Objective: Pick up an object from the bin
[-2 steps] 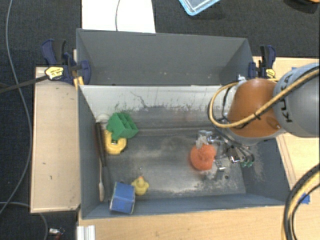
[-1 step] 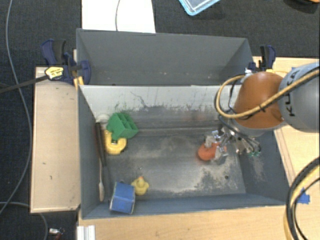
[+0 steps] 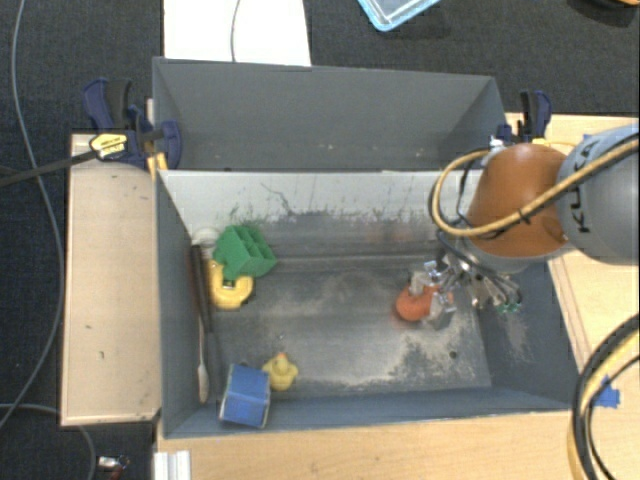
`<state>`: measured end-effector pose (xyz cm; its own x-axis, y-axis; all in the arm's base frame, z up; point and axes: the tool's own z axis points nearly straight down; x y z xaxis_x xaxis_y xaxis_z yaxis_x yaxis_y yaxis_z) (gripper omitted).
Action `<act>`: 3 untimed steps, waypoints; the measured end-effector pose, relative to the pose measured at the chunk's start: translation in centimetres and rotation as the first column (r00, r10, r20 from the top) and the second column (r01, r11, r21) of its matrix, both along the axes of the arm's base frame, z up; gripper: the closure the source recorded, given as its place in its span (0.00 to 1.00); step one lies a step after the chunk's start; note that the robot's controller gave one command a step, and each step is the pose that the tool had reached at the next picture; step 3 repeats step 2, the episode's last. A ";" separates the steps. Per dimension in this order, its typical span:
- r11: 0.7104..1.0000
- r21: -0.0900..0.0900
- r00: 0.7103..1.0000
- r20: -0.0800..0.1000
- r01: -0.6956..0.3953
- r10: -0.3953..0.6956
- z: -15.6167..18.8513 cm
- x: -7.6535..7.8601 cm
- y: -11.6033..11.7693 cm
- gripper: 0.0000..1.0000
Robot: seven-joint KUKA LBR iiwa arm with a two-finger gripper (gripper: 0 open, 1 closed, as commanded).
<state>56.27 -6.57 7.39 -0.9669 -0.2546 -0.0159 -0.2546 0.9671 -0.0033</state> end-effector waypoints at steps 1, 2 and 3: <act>0.999 0.001 0.999 -0.009 -0.032 0.032 7.1 -0.5 0.0 1.00; 0.999 0.003 0.999 -0.009 0.033 -0.033 14.7 -1.1 0.1 1.00; 0.999 0.003 0.999 -0.009 0.033 -0.033 14.7 -1.1 0.1 1.00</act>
Offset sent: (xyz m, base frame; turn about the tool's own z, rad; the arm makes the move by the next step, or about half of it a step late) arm -0.0126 0.0007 0.1553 0.0394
